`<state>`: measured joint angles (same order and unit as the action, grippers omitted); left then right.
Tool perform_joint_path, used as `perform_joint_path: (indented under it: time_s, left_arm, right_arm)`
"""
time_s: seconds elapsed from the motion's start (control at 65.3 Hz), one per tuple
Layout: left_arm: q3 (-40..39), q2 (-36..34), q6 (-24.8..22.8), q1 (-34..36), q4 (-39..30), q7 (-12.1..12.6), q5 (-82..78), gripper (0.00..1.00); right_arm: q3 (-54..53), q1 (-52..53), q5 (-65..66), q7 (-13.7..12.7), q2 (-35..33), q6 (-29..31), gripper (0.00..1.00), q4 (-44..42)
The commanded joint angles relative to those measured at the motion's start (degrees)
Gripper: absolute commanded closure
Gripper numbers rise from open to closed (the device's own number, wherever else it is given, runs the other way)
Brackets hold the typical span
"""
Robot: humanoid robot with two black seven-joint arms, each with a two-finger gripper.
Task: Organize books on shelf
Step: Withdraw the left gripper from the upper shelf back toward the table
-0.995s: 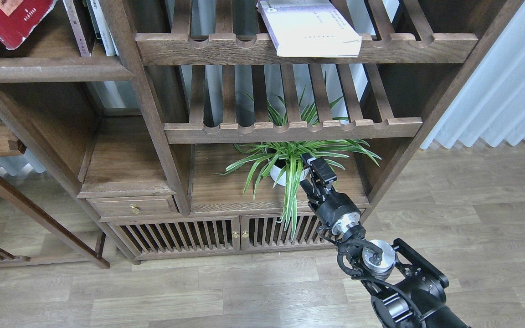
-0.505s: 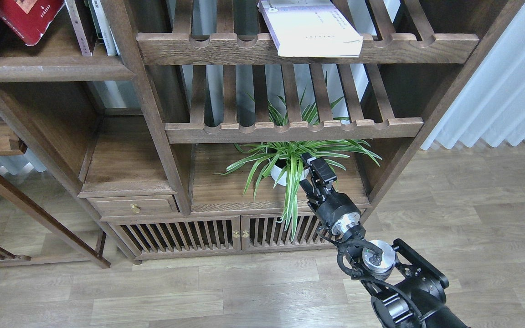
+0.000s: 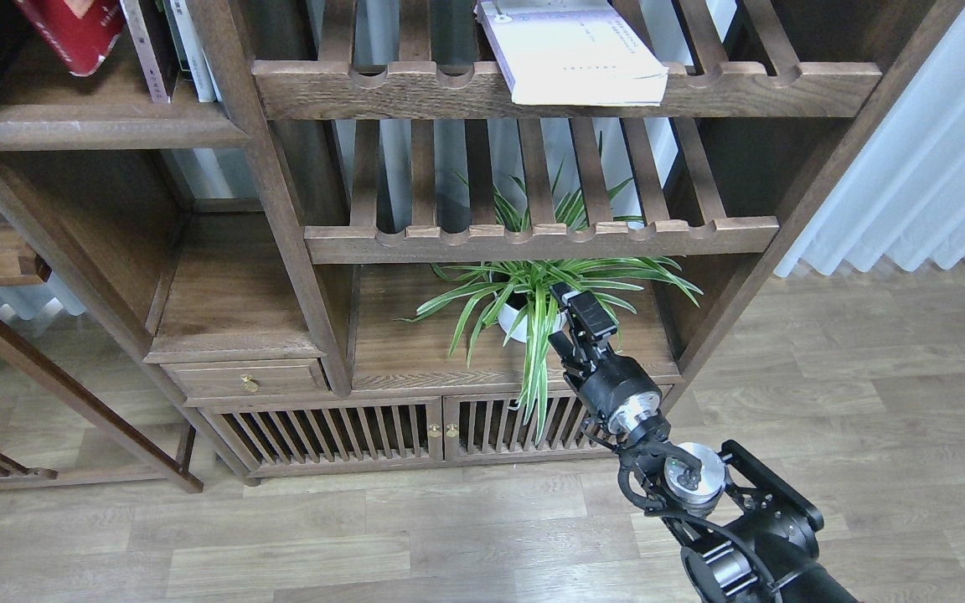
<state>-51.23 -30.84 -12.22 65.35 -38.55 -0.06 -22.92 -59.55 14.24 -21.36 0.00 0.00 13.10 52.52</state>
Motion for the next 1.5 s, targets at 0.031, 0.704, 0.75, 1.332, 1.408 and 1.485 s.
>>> perform_joint_path:
  time_s: [0.031, 0.704, 0.75, 1.332, 1.408, 1.485]
  left_arm:
    - [1.7, 0.1, 0.0, 0.2, 0.1, 0.2, 0.0, 0.95]
    - [4.6, 0.0, -0.7, 1.5, -0.3, 0.1, 0.2, 0.58]
    - [4.3, 0.0, -0.7, 1.9, -0.6, 0.1, 0.2, 0.55]
    - [-5.9, -0.7, -1.0, 2.9, -6.8, -0.1, 1.0, 0.21]
    - [-8.5, -0.7, -1.2, 2.8, -7.4, -0.1, 1.0, 0.18]
    - [-10.4, -0.4, -2.0, 2.5, -7.7, -0.3, 1.3, 0.15]
  right_arm:
    - [-0.2, -0.2, 0.0, 0.1, 0.0, 0.1, 0.01, 0.0]
    - [0.1, -0.3, 0.0, 0.0, 0.0, 0.9, 0.01, -0.4]
    - [0.1, -0.3, 0.0, 0.0, 0.0, 0.9, 0.01, -0.4]
    - [0.1, -1.3, 0.0, 0.0, 0.0, 1.1, 0.01, -0.1]
    - [0.1, -1.6, 0.0, 0.0, 0.0, 1.1, 0.01, -0.1]
    - [0.1, -1.7, 0.0, 0.0, 0.0, 1.1, 0.01, -0.1]
